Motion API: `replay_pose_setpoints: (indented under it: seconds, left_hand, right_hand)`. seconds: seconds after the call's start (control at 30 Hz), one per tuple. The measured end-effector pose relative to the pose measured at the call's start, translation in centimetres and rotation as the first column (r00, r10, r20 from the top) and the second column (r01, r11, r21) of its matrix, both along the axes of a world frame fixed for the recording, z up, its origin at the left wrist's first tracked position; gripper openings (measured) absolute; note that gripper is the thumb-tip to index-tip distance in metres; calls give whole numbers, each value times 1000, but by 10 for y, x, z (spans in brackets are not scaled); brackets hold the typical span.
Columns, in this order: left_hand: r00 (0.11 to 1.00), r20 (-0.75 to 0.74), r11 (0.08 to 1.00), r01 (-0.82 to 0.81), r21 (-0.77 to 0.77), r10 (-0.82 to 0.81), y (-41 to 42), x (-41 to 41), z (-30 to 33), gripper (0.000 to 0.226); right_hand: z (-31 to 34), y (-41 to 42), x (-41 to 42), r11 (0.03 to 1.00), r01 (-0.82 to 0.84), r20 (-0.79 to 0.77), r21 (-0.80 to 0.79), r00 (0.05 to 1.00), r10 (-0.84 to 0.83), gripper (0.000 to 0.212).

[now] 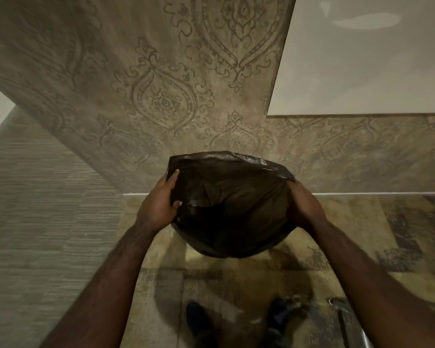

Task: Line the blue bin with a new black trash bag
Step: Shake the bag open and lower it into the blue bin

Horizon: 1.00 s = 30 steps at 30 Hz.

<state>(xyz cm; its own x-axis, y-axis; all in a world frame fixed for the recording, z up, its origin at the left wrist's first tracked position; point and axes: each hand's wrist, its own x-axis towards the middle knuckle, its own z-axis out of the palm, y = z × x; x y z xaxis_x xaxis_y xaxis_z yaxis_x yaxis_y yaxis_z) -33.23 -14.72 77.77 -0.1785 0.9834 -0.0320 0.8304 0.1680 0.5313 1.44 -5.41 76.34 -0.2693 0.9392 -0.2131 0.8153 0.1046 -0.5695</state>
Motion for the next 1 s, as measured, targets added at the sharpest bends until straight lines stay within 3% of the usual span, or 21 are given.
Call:
replay_pose_setpoints:
  seconds: [0.13, 0.33, 0.47, 0.6, 0.7, 0.83, 0.93, 1.0]
  left_hand:
    - [999, 13, 998, 50, -25, -50, 1, 10, -11, 85]
    - [979, 147, 988, 148, -31, -142, -4, 26, -28, 78]
    - [957, 144, 966, 258, -31, -251, -11, 37, -46, 77]
    - [964, 156, 974, 223, -37, -215, -10, 43, -66, 72]
    - [969, 154, 976, 204, -78, -191, -2, 40, -77, 78]
    - [962, 202, 976, 204, -83, -184, 9, 42, -93, 79]
    - [950, 190, 960, 267, -85, -248, 10, 52, -109, 72]
    - [934, 215, 942, 315, -113, -286, 8, 62, -124, 69]
  right_hand:
    - [-11, -3, 4, 999, 44, 9, -10, 999, -44, 59]
    - [-43, -16, 9, 993, 118, -104, 3, 988, -117, 51]
    - [-64, -31, 8, 999, 48, 61, -5, 997, -47, 42]
    - [-81, -48, 13, 965, 255, -114, -57, 959, -260, 66]
    - [-86, -54, 9, 960, 279, -246, -27, 929, -277, 81]
    - [-96, -49, -3, 984, 174, -148, -40, 973, -178, 54]
    - [-112, -52, -12, 985, -70, -97, -157, 994, 55, 36]
    - [-122, -58, -19, 966, -209, -34, -150, 978, 206, 33]
